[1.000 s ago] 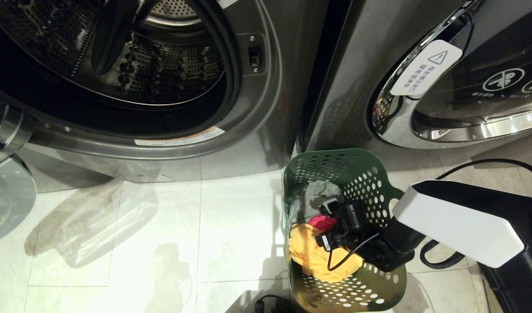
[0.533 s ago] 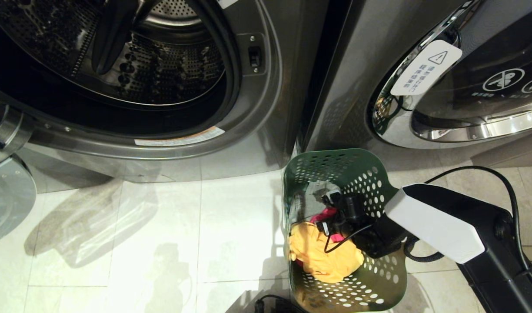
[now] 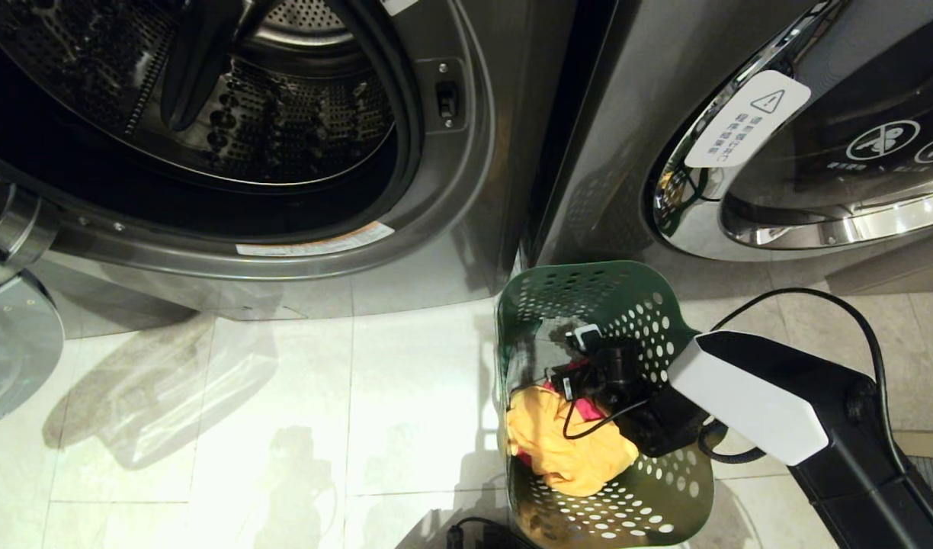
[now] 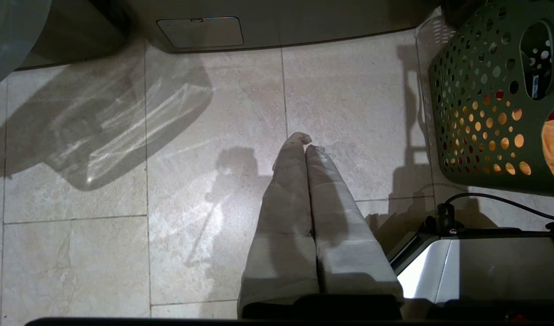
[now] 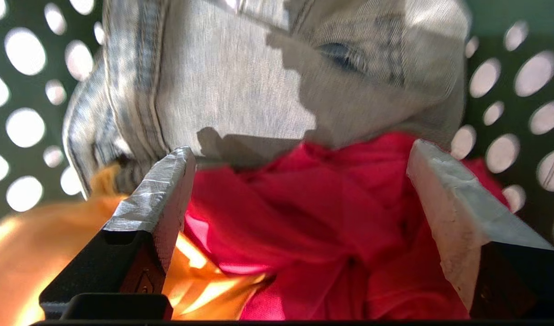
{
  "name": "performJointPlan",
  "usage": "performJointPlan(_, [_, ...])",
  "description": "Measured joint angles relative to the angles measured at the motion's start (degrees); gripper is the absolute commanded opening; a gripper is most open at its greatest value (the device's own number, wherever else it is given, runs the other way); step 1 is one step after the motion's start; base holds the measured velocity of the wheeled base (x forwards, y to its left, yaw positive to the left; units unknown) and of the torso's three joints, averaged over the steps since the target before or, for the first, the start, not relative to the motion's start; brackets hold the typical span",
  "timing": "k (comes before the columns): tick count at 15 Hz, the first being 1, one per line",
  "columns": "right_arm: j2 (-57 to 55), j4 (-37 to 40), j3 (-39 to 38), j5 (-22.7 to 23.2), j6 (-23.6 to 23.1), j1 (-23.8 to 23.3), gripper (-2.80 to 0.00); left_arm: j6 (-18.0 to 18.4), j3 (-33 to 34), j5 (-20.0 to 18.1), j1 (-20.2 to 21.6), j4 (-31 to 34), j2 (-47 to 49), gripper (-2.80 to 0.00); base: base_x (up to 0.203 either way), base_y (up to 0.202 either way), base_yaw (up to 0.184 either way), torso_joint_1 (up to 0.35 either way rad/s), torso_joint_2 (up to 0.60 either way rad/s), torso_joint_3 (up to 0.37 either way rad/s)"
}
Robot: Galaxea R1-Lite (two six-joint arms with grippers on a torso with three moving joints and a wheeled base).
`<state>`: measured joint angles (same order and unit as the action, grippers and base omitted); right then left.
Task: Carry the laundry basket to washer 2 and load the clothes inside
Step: Place the clothes into the washing machine
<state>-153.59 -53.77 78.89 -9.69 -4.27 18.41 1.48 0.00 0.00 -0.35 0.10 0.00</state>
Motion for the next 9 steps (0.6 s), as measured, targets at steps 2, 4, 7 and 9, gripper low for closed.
performJointPlan(2, [-0.1, 2.6, 0.4, -0.1, -0.3, 0.0, -2.80, 0.0, 0.0, 0.0, 0.0, 0.0, 0.0, -2.80, 0.000, 0.000, 0.000, 0.000, 0.00, 0.000])
performJointPlan(4, [0.1, 3.3, 0.3, -0.5, -0.4, 0.0, -2.80, 0.0, 0.0, 0.0, 0.0, 0.0, 0.0, -2.80, 0.000, 0.000, 0.000, 0.000, 0.00, 0.000])
performJointPlan(7, [2.0, 7.7, -2.9, -0.5, -1.1, -0.2, -2.80, 0.0, 0.0, 0.0, 0.0, 0.0, 0.0, -2.80, 0.000, 0.000, 0.000, 0.000, 0.00, 0.000])
performJointPlan(9, [3.7, 12.1, -5.6, -0.4, -0.8, -0.7, -2.80, 0.0, 0.0, 0.0, 0.0, 0.0, 0.0, -2.80, 0.000, 0.000, 0.000, 0.000, 0.00, 0.000])
